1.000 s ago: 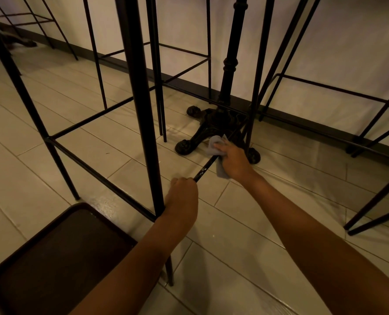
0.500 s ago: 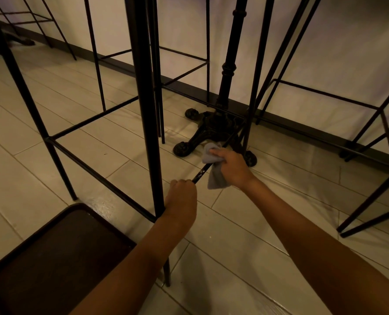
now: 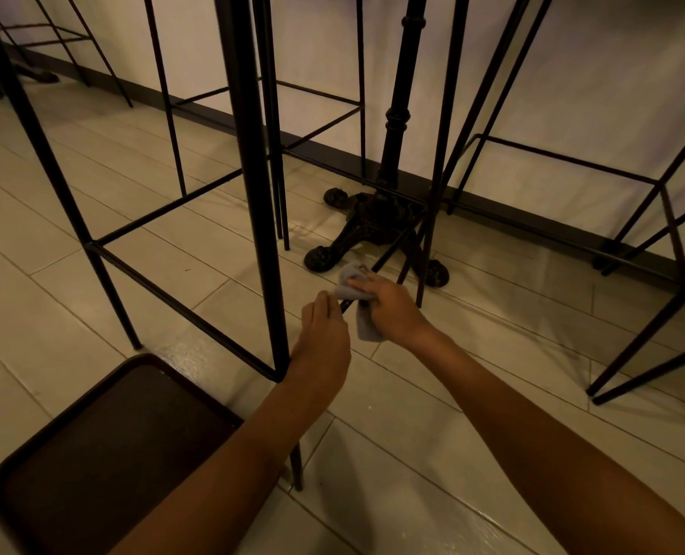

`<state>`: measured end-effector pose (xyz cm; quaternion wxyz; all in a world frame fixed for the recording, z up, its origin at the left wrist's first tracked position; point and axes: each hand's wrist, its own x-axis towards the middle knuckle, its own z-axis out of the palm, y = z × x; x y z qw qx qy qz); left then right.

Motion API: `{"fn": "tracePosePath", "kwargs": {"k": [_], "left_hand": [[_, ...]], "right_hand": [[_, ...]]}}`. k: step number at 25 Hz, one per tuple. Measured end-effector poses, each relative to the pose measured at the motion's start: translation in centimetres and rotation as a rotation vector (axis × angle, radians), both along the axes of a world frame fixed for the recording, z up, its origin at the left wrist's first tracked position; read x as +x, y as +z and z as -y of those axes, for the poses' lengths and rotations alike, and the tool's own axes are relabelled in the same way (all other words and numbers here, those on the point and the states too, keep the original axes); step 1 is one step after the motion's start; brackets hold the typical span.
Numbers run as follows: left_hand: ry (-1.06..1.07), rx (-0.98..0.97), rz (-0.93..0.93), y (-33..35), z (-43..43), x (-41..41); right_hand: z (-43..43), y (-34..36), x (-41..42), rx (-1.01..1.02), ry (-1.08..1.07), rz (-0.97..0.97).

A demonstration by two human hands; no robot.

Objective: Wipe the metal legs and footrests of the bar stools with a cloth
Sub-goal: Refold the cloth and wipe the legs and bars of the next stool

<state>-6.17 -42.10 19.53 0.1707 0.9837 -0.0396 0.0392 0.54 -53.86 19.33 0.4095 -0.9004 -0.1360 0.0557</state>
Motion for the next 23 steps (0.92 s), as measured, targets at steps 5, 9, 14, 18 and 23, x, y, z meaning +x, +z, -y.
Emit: {"fn": "tracePosePath", "kwargs": {"k": [5, 9, 14, 18, 23], "left_hand": [[-0.305, -0.143, 0.351, -0.7, -1.6, -4.3], [-0.363, -0.234, 0.581, -0.9, -5.1, -8.0], [-0.064, -0.442, 0.367, -1.2, -8.7, -7.8], [-0.190, -0.137, 0.264, -2.0, -9.6, -6.3], [-0.153, 0.042, 0.322, -2.5, -9.6, -5.7]], "right_hand": [[0.4, 0.1, 0.8, 0.001, -0.015, 0.031], [-0.3, -0.2, 0.5, -0.026, -0.031, 0.055], [-1.8, -1.4, -1.8, 0.050, -0.056, 0.098], [-3.0, -1.2, -3.5, 0.030, -0.031, 0.077], [-2.8, -0.5, -3.4, 0.073, -0.056, 0.123]]}}
